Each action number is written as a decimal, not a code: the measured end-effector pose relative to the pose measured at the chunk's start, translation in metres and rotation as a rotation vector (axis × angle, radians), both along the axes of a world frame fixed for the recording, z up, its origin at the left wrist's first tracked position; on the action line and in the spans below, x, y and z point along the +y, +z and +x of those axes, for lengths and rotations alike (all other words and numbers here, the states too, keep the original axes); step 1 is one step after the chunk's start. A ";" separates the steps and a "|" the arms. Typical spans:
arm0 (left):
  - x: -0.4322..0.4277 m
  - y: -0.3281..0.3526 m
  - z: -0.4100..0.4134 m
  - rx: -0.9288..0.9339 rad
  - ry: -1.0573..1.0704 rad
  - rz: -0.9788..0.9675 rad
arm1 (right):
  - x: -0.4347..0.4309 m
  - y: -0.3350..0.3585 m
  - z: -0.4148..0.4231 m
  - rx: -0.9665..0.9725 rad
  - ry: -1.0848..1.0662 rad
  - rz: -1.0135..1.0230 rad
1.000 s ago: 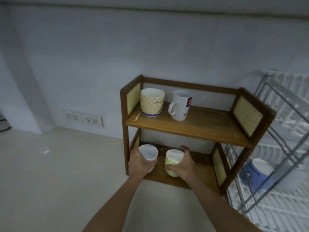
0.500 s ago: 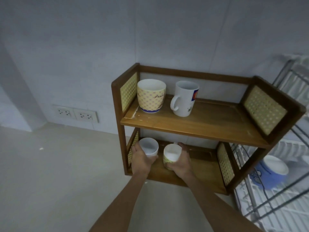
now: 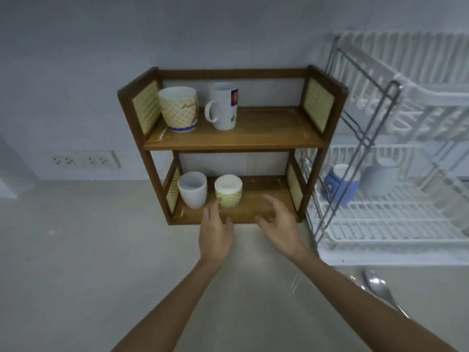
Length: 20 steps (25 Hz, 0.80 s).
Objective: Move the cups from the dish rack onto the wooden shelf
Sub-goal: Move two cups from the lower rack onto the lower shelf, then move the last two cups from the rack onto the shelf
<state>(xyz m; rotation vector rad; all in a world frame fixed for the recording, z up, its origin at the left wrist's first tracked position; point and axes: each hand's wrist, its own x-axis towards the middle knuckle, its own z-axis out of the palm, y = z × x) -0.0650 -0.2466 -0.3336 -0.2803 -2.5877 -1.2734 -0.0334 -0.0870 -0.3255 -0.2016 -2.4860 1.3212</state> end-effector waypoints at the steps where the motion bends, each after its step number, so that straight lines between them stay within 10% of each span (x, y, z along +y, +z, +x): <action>1: 0.010 0.000 0.017 0.071 -0.079 -0.009 | 0.011 0.003 0.024 0.068 -0.016 -0.025; 8: 0.107 0.023 0.093 0.580 -0.677 -0.080 | 0.118 0.026 0.141 0.236 -0.241 -0.010; 14: 0.200 0.044 0.104 0.637 -0.801 -0.292 | 0.229 0.032 0.148 0.135 -0.336 0.105; 20: 0.278 0.064 0.048 0.663 -0.528 -1.250 | 0.312 0.050 0.070 -0.417 -0.022 0.991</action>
